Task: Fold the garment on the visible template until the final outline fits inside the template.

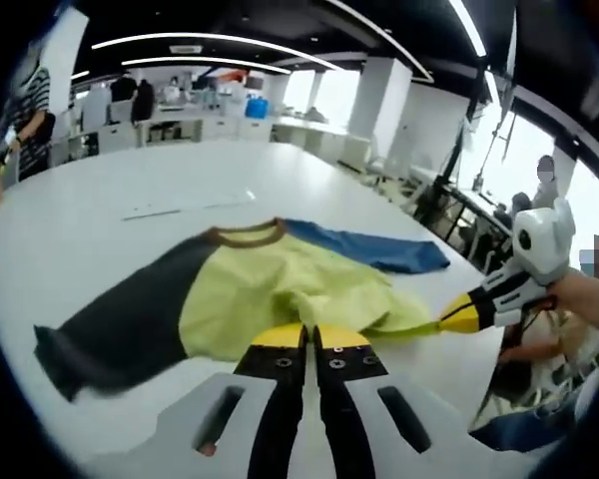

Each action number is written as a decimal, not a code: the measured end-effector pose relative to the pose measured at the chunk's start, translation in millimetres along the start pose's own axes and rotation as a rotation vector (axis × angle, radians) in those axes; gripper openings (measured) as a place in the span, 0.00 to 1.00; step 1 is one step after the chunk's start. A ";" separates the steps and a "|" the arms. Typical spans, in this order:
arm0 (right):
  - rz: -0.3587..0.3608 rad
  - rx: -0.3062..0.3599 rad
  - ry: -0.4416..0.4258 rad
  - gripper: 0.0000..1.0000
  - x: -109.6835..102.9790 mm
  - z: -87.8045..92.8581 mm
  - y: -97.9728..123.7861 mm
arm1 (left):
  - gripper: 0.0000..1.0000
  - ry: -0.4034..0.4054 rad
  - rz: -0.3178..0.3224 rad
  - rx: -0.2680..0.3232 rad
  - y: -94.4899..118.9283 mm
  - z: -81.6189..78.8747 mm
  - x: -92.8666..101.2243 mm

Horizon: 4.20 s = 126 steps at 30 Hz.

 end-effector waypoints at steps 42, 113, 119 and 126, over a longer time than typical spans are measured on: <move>0.003 -0.137 0.020 0.00 4.3 57.6 52.1 | 0.00 0.119 -0.102 -0.190 98.0 77.5 -14.4; 0.037 -0.253 -0.141 0.33 -5.4 110.7 47.9 | 0.44 0.150 -0.162 -0.348 100.5 151.8 -6.2; 0.039 -0.158 -0.165 0.52 0.2 91.7 54.0 | 0.63 0.137 -0.121 -0.270 101.4 139.4 -8.6; 0.091 -0.040 -0.227 0.66 28.2 73.9 59.9 | 0.83 0.141 -0.064 -0.173 100.8 121.9 -7.2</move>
Point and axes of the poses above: the point that each gripper's makers call its tool centre point, and the gripper's own axes: y roughly backward along the fingers, x roughly to its right, z roughly out of its underside, the point moved 9 cm from there along y, roughly backward along the fingers, and after that the axes turned 8 degrees about -x, right-handed, at the moved point
